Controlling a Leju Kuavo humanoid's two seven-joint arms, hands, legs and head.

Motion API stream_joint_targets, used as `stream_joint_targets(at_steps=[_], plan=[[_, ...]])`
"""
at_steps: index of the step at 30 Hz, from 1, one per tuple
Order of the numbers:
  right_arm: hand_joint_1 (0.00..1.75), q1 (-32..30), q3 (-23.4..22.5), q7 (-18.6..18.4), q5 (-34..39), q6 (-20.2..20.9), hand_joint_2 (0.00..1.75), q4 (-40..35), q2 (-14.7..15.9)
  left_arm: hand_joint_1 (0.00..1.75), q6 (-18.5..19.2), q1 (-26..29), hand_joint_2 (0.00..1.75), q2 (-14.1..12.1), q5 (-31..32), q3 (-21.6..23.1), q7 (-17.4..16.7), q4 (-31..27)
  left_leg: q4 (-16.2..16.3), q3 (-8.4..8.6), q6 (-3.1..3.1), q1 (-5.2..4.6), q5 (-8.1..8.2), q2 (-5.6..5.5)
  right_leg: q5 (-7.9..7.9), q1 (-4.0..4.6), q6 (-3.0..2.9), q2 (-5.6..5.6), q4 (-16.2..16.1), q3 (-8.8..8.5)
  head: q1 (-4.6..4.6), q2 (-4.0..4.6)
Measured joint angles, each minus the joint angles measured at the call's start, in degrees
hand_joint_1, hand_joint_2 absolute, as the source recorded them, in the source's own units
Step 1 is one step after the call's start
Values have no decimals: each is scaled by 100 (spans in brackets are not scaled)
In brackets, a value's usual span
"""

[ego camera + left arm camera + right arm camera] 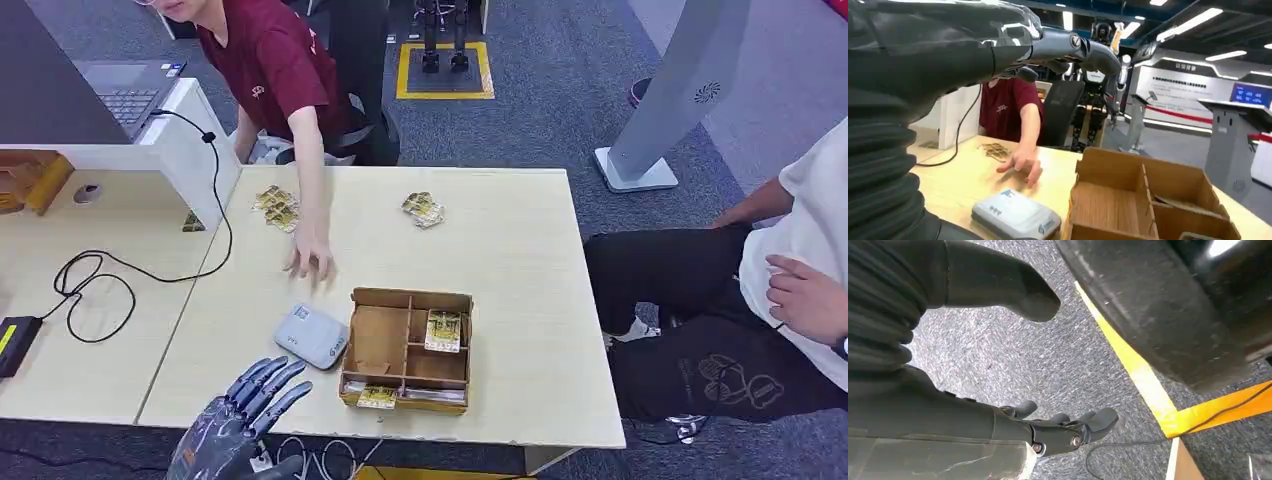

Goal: Pass the card to the sensor for recognition and then transmit it.

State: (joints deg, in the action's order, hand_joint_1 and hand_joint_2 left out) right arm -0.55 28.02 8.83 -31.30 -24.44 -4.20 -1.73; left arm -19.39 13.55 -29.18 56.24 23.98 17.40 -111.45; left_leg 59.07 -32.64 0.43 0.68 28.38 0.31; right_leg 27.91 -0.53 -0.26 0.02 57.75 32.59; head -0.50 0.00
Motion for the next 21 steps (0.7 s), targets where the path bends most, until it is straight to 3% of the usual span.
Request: stream_joint_targets(at_steps=[8,21], plan=[[0,19,2,-57,-39,-74,175,-81,-20,0,-192,-103,175,-44,-26,525,-374,184,1,1,0,-1,0,-1,-1,-1,1,-1,0,-4,-2,0],[0,20,4,-177,-138,-76,175,-105,-85,0,-433,-275,175,-33,308,901,-809,647,0,2,0,-1,0,-4,0,-1,0,-4,0,-3,2,0]])
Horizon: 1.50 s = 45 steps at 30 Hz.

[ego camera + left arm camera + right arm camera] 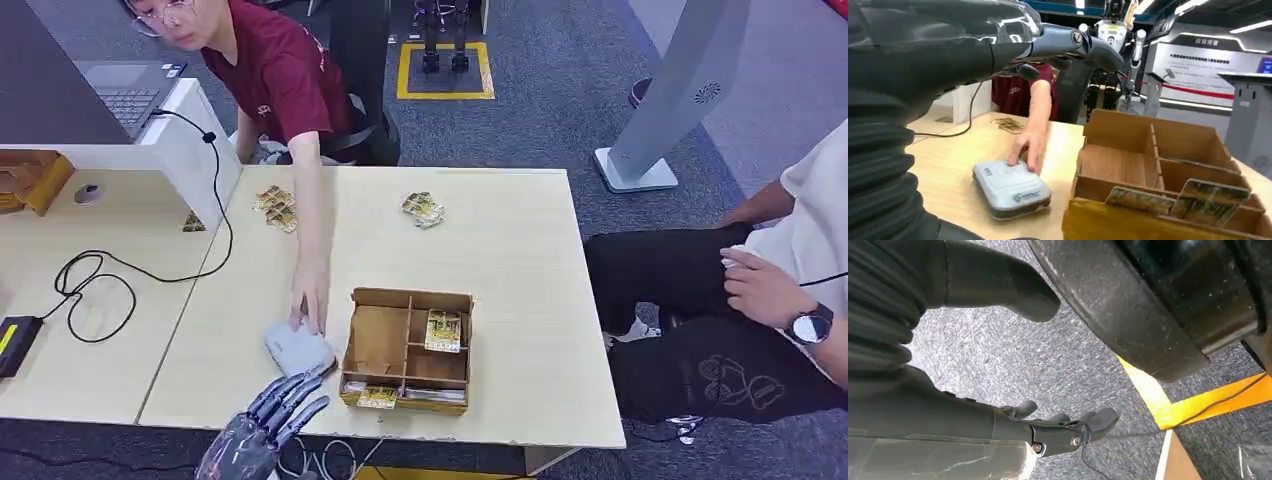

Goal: Pass the card to the sensor for recognition and then transmit it.

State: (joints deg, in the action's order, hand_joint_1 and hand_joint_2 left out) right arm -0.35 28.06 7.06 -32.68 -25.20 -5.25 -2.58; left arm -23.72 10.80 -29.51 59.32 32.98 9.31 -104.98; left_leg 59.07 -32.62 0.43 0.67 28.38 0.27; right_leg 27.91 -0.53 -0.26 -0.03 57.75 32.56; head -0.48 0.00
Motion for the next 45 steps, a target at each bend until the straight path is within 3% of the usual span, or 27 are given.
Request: stream_joint_targets(at_steps=[7,27,33,45], plan=[[0,9,11,-76,-92,-37,175,2,-92,0,-164,-301,175,413,476,216,-317,496,1,0,-1,-3,-1,-4,-1,-1,1,-5,-1,-1,-7,0],[0,147,9,61,-203,-184,175,260,-168,0,-87,-880,175,1318,614,290,-492,1224,3,0,-1,-2,-1,-5,-1,-2,1,-4,-1,-1,-9,0],[0,211,9,64,-326,-219,175,376,-221,0,92,-1088,175,1589,640,290,-568,1346,3,0,-1,-2,-1,-4,-1,-2,1,-4,-1,0,-7,0],[0,246,7,15,-404,-216,175,448,-256,0,166,-1297,175,1823,601,290,-623,1624,3,0,-1,-1,-1,-4,-1,-1,0,-4,0,1,-4,0]])
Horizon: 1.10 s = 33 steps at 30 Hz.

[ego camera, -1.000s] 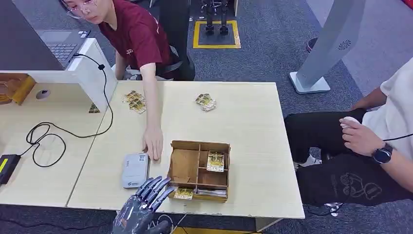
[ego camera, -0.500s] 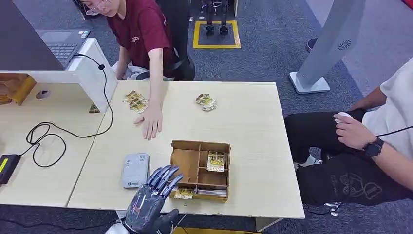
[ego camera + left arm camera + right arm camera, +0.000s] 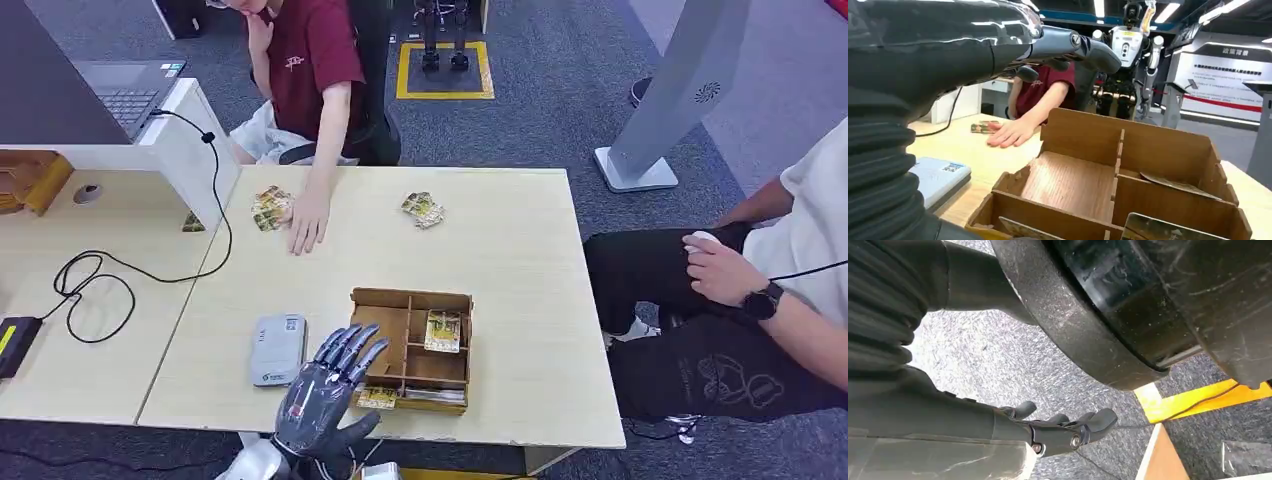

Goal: Pass the card to the sensor for recognition and then transmit it.

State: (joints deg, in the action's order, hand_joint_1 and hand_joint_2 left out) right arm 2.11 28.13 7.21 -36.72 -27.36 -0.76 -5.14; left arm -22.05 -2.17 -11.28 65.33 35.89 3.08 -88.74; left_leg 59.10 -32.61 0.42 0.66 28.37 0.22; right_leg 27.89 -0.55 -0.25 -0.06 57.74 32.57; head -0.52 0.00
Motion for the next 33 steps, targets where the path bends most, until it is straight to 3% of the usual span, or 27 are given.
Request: stream_joint_targets(at_steps=[11,33], plan=[[0,51,-72,-77,-210,24,175,26,-33,0,265,-48,175,44,-186,0,83,162,0,0,0,0,0,0,0,0,0,0,0,0,-2,0],[0,65,-332,-81,-503,17,175,52,-52,0,337,-79,175,57,-293,26,227,247,0,0,0,0,0,0,0,0,0,0,0,0,-4,2]])
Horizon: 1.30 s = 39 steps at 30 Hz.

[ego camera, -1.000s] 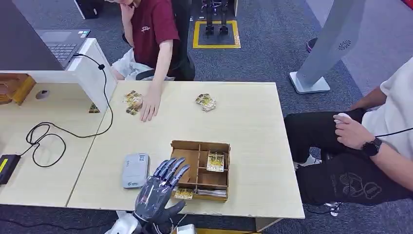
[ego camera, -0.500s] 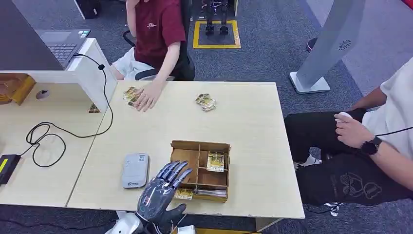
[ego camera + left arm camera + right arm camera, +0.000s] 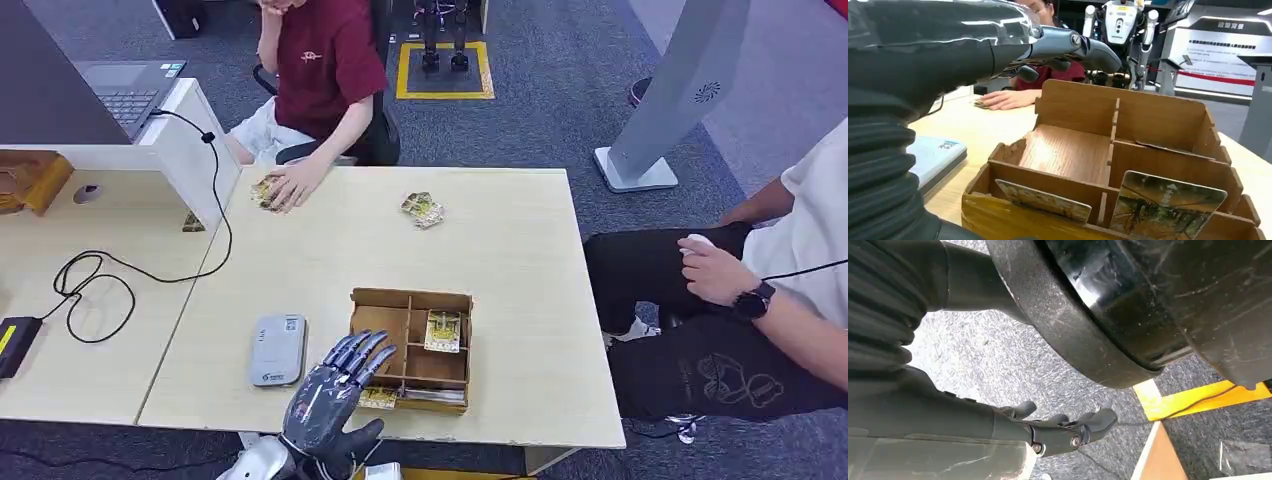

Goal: Pass the card to the sensor for recognition and then transmit it.

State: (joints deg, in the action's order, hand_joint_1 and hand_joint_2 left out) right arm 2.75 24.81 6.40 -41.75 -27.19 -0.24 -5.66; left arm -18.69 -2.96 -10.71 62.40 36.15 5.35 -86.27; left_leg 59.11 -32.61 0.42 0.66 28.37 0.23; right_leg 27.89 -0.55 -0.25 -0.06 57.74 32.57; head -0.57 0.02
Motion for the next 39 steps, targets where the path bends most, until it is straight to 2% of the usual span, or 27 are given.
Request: stream_joint_targets(at_steps=[29,30,32,39], plan=[[0,2,-323,13,-290,-9,175,2,-4,0,61,-88,175,72,-61,0,-52,284,0,0,0,0,0,0,0,0,0,0,0,0,0,-2],[0,1,-347,15,-326,-9,175,2,-4,157,87,-91,175,72,-87,0,-52,291,0,0,0,0,0,0,0,0,0,0,0,0,2,-2],[0,1,-387,22,-350,-11,175,2,-4,175,142,-93,175,72,-135,0,-52,315,0,0,0,0,0,0,0,0,0,0,0,0,2,-2],[0,-4,-496,22,-428,-11,175,2,-4,175,258,-103,175,70,-247,0,18,374,0,0,0,0,0,0,0,0,0,0,0,0,2,-2]])
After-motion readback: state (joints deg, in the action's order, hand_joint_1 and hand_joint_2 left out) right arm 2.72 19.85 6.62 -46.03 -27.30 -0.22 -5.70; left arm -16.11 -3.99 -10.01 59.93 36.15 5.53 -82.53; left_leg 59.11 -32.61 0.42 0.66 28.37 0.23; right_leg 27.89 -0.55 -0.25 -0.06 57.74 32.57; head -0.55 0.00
